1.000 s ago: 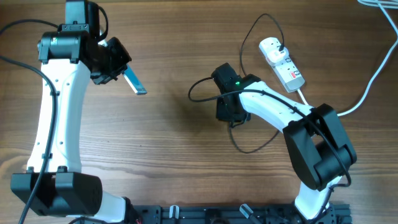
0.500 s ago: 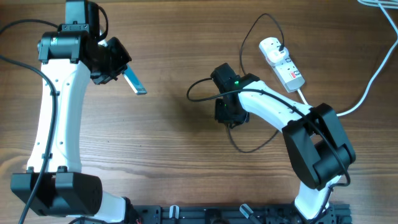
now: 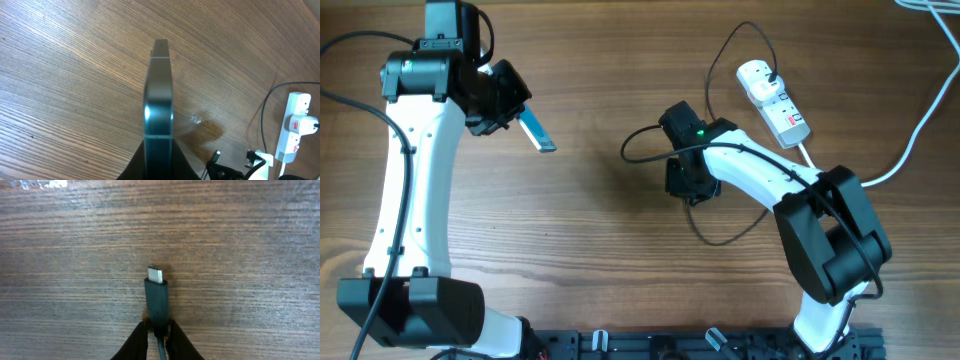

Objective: Plug charger to phone and switch on socket
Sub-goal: 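Bring the USB-C plug up to the phone's bottom port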

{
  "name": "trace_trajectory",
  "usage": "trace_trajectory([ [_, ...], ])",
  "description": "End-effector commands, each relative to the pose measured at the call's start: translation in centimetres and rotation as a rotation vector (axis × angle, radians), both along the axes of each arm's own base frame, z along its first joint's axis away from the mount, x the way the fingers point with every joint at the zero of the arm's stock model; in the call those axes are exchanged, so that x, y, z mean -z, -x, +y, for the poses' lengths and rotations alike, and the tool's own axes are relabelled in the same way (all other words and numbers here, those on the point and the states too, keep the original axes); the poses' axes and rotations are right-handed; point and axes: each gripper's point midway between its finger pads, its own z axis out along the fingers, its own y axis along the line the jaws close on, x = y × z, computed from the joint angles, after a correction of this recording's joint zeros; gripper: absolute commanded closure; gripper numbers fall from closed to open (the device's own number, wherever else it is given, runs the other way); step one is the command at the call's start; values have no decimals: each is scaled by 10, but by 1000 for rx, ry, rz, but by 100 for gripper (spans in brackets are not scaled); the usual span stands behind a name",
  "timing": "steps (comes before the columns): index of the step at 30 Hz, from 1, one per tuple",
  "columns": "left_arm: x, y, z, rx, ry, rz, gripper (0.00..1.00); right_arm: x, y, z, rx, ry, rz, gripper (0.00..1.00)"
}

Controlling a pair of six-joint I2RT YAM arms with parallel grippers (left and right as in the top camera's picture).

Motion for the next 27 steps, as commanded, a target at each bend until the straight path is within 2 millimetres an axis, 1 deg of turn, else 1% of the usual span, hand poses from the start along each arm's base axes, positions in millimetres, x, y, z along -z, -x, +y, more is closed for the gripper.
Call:
trace_trajectory([
  [1, -2, -2, -1, -11, 14, -10, 96, 18, 5, -6, -4, 43, 29, 87],
  [7, -2, -2, -1, -11, 14, -10, 96, 18, 7, -6, -3, 43, 37, 87],
  [8, -3, -2, -1, -12, 14, -10, 96, 18, 8, -7, -3, 45, 40, 84],
  [10, -3, -2, -1, -12, 14, -11, 96, 18, 9, -7, -3, 47, 43, 84],
  [14, -3, -2, -1, -12, 14, -10, 96, 18, 7, -7, -3, 44, 38, 89],
  [16, -3, -2, -1, -12, 14, -10, 96, 18, 8, -7, -3, 44, 38, 95],
  [18, -3, -2, -1, -11, 14, -10, 96, 17, 9, -5, -5, 32, 44, 96],
  [20, -3, -3, -1, -11, 15, -11, 96, 13, 9, 2, -16, -14, 56, 96],
  [21, -4, -4, -3, -5, 27, -18, 96, 7, 7, 9, -44, -66, 61, 96],
  [22, -6, -6, -12, 49, 57, -37, 96, -4, 4, 16, -72, -126, 60, 96],
  [23, -12, -10, -27, 155, 113, -80, 96, -20, 2, 24, -104, -196, 56, 96],
  [24, -22, -14, -46, 266, 187, -133, 96, -42, 1, 33, -161, -280, 45, 96],
  [25, -27, -15, -54, 311, 223, -160, 96, -57, 1, 39, -204, -339, 34, 96],
  [26, -35, -17, -66, 370, 278, -204, 96, -81, 4, 48, -260, -425, 16, 96],
  [27, -42, -20, -73, 392, 316, -232, 96, -105, 9, 56, -310, -510, -5, 96],
])
